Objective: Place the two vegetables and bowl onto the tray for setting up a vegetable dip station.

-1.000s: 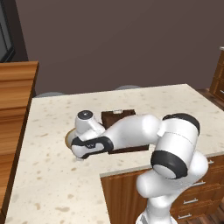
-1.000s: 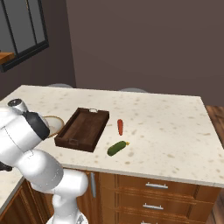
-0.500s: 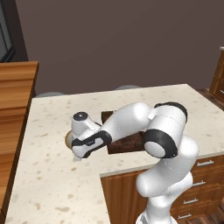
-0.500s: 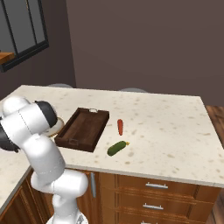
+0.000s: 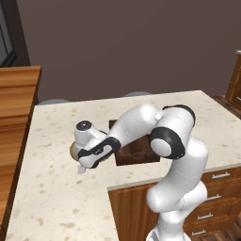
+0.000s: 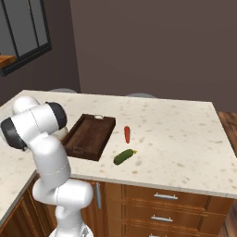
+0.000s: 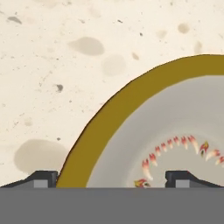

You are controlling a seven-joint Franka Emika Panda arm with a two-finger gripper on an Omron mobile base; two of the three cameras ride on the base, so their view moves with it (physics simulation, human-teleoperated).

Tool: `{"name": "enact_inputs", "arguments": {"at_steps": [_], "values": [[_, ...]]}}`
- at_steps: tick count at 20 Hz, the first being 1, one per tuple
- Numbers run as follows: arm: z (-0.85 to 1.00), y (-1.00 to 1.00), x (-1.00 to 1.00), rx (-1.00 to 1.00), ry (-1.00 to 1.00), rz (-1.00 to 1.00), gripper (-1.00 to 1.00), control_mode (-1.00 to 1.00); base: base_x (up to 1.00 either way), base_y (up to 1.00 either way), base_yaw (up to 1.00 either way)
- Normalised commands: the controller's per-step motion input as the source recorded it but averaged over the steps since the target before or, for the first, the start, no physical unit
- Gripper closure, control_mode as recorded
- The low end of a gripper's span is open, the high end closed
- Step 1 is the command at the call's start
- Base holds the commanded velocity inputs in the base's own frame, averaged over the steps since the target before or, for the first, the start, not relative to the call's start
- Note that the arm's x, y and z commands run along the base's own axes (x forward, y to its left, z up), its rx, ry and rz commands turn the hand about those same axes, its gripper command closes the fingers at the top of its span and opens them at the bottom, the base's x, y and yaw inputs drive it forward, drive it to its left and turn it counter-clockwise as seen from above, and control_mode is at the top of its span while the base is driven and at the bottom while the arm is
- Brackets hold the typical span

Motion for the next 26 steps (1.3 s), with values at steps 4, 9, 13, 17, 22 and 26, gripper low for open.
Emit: {"name": "enact_inputs", "arguments": {"at_steps": [4,9,13,17,22,26], "values": [[-0.07,0.01,0.08,0.00,0.01,0.00,1.00,-1.00,0.00,0.00,0.00],[-0.07,0.00,0.03,0.00,0.05,0.00,1.00,-1.00,0.00,0.00,0.00],[-0.03,0.00,0.01,0.00,0.07,0.00,1.00,-1.00,0.00,0.00,0.00],[0.10,0.00,0.00,0.00,0.00,0.00,1.00,-1.00,0.00,0.00,0.00],[0.20,0.00,-0.06,0.00,-0.13,0.00,1.00,-1.00,0.00,0.00,0.00],[0.25,0.00,-0.08,0.00,-0.25,0.00,1.00,-1.00,0.00,0.00,0.00]]}}
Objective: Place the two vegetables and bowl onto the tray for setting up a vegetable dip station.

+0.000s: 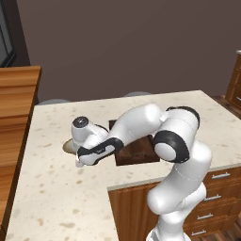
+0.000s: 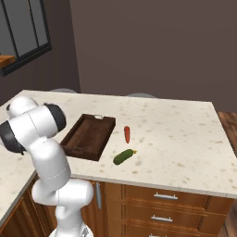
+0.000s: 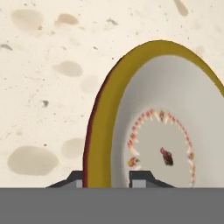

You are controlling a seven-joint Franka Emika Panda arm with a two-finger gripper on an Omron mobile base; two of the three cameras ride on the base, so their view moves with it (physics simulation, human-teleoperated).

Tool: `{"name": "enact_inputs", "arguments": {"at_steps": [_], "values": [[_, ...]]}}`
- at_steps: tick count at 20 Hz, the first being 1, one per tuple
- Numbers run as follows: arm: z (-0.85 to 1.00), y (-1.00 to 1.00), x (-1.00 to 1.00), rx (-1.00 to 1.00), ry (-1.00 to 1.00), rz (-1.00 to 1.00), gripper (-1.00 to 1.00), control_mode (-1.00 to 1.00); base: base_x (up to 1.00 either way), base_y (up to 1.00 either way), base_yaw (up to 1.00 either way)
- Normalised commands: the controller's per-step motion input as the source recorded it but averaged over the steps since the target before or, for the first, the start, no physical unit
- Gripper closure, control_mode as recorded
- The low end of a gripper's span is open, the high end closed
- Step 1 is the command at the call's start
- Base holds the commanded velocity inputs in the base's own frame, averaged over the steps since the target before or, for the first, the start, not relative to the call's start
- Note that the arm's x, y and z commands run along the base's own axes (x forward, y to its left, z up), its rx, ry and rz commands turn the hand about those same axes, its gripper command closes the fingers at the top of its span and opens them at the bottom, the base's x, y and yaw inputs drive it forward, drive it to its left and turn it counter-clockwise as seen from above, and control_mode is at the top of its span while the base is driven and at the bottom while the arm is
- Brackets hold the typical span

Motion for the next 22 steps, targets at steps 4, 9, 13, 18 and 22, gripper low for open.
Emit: {"name": "enact_inputs", "arguments": {"at_steps": [4,9,13,18,22], "values": [[0.29,-0.01,-0.04,0.00,-0.20,-0.01,1.00,-1.00,0.00,0.00,0.00],[0.36,-0.09,0.00,0.05,-0.06,-0.04,1.00,-1.00,0.00,0.00,0.00],[0.41,-0.08,0.00,0.11,0.00,-0.07,1.00,-1.00,0.00,0.00,0.00],[0.41,-0.10,0.00,0.10,0.00,-0.08,1.00,-1.00,0.00,0.00,0.00],[0.41,-0.17,-0.02,0.10,-0.02,-0.05,1.00,-1.00,0.00,0.00,0.00]]}}
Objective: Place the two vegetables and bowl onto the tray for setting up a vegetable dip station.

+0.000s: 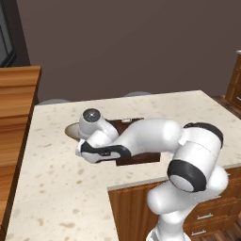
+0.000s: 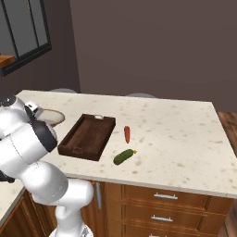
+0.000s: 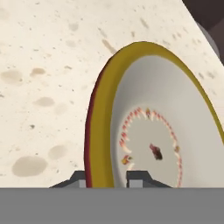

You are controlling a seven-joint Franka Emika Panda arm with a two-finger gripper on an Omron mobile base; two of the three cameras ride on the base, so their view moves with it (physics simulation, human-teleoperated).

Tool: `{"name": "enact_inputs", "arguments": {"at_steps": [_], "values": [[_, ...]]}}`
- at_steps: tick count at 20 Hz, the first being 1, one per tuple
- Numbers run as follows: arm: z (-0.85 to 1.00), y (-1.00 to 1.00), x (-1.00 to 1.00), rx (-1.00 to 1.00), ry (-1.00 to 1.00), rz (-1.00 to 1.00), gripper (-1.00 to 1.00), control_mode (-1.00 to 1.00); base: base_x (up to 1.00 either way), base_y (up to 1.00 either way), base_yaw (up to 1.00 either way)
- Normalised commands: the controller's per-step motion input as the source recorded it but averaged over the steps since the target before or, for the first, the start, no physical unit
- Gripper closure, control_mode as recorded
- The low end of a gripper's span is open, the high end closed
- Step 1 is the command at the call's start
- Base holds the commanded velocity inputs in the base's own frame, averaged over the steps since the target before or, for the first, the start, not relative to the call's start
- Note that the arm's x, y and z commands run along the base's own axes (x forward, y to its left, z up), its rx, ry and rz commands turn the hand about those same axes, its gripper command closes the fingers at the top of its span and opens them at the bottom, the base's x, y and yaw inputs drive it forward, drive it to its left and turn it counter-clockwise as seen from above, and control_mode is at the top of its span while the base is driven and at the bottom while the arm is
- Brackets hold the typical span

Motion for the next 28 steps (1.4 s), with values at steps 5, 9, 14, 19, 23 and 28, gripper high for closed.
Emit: {"name": "enact_inputs", "arguments": {"at_steps": [5,9,14,19,23,28], "values": [[0.39,-0.20,-0.04,0.02,-0.06,-0.10,1.00,-1.00,0.00,0.00,0.00],[0.36,-0.18,-0.01,0.00,-0.01,-0.15,1.00,-1.00,0.00,0.00,0.00],[0.16,-0.22,0.00,0.00,0.04,-0.16,1.00,-1.00,0.00,0.00,0.00],[0.16,-0.25,0.00,0.00,0.00,-0.16,1.00,-1.00,0.00,0.00,0.00],[0.14,-0.21,0.02,0.00,-0.02,-0.14,1.00,-1.00,0.00,0.00,0.00],[0.07,-0.31,0.05,0.00,-0.02,-0.09,1.00,-1.00,0.00,0.00,0.00]]}}
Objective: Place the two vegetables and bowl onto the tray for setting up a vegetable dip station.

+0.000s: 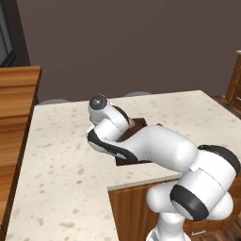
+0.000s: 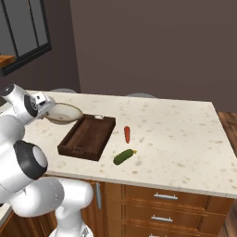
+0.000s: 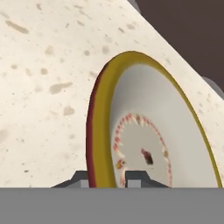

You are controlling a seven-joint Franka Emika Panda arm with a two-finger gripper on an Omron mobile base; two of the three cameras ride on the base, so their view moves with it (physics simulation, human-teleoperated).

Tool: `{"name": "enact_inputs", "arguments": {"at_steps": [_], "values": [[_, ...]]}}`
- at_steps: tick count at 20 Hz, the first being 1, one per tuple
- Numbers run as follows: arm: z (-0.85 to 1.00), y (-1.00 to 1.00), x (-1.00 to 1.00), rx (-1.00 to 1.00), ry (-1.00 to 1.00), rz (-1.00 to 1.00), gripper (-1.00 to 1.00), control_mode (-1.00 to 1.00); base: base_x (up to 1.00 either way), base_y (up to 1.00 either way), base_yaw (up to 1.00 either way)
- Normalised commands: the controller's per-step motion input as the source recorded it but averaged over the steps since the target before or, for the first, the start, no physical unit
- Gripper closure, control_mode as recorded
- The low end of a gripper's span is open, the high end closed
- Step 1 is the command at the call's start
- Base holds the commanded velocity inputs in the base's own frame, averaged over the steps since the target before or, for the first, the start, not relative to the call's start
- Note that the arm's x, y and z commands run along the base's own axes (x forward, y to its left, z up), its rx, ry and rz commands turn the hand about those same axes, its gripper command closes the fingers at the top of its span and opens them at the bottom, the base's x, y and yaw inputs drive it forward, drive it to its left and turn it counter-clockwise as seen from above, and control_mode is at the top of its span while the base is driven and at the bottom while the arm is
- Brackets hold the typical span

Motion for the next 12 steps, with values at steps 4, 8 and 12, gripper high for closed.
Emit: {"name": "enact_inputs", "arguments": {"at_steps": [4,8,12], "values": [[0.01,-0.31,0.08,0.00,0.00,-0.13,1.00,-1.00,0.00,0.00,0.00],[0.00,-0.32,0.16,0.00,0.00,-0.10,1.00,-1.00,0.00,0.00,0.00],[0.00,-0.30,0.13,0.00,-0.03,-0.09,1.00,-1.00,0.00,0.00,0.00]]}}
